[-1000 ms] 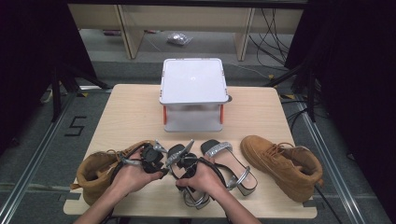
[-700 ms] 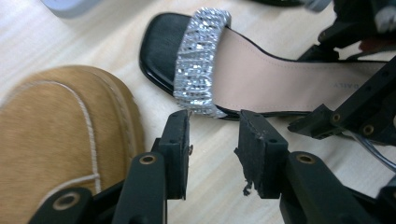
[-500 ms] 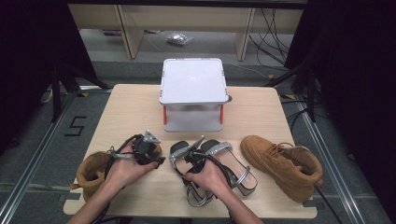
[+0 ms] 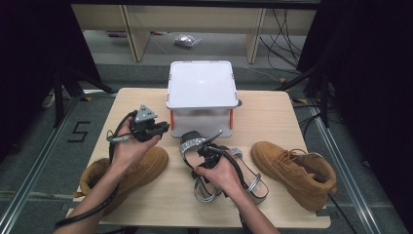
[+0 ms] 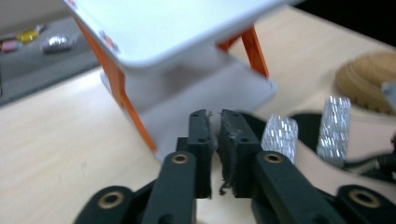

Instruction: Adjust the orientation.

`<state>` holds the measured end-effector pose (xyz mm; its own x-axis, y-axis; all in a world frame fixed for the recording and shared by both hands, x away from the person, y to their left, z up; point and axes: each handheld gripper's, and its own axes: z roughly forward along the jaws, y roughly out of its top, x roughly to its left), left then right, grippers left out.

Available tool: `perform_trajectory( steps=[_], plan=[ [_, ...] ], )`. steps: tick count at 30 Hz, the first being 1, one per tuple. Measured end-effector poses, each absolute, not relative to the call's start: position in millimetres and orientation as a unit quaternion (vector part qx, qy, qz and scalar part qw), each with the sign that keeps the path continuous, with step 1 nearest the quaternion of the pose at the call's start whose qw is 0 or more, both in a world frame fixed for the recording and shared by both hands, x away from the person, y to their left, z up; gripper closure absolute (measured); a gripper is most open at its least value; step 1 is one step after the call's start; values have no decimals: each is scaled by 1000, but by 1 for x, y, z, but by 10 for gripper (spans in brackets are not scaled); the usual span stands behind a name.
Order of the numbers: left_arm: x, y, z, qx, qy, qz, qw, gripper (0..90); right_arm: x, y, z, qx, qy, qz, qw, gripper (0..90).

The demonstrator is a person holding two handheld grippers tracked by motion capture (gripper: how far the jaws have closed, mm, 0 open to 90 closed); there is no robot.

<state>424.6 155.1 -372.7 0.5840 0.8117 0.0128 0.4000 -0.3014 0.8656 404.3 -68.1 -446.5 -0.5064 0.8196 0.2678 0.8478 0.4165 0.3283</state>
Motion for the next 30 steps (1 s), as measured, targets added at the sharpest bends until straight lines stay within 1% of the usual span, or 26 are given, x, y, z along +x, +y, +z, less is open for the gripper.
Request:
perform_trajectory(
  steps=[1, 2, 4, 5, 6, 7, 8, 13, 15, 16, 18, 20, 21, 23, 24, 26, 27, 30],
  plan=[
    [432, 155, -370, 767, 389, 239, 451, 850, 405, -66, -444, -513, -831, -211, 46, 426],
    [436, 155, -368, 769, 387, 244, 446, 856, 407, -65, -443, -514, -831, -211, 40, 426],
    [447, 152, -365, 759, 386, 250, 460, 860, 409, -65, -443, -514, -829, -215, 37, 427],
    [452, 151, -364, 760, 382, 257, 458, 870, 415, -66, -442, -503, -834, -228, 22, 426],
    [465, 148, -364, 754, 383, 269, 461, 875, 417, -64, -438, -520, -824, -224, 27, 427],
    [465, 148, -364, 754, 383, 269, 461, 880, 417, -64, -438, -520, -824, -224, 27, 427],
    [469, 148, -364, 753, 385, 272, 459, 880, 421, -63, -437, -527, -820, -224, 16, 427],
    [490, 143, -369, 744, 398, 280, 459, 891, 436, -56, -431, -554, -803, -222, 9, 427],
    [496, 141, -371, 749, 396, 284, 448, 892, 445, -52, -432, -554, -802, -224, 2, 427],
    [499, 140, -373, 747, 399, 288, 448, 892, 455, -50, -436, -536, -809, -241, -11, 427],
    [505, 140, -377, 750, 398, 292, 440, 893, 459, -47, -437, -546, -804, -235, -15, 426],
    [509, 139, -378, 744, 403, 293, 446, 894, 465, -43, -440, -551, -799, -241, -21, 426],
    [511, 139, -379, 745, 401, 293, 446, 895, 474, -39, -442, -548, -800, -243, -33, 426],
    [511, 139, -379, 747, 397, 292, 446, 894, 481, -34, -444, -553, -797, -240, -38, 426],
    [511, 139, -378, 748, 399, 288, 444, 894, 482, -30, -443, -570, -788, -232, -31, 426],
    [512, 139, -378, 748, 399, 287, 446, 894, 485, -28, -444, -567, -789, -234, -36, 426],
    [512, 140, -378, 748, 400, 285, 446, 894, 492, -23, -448, -567, -787, -238, -52, 426],
    [513, 140, -377, 749, 402, 281, 445, 895, 496, -20, -451, -563, -786, -247, -62, 425]
  ],
)
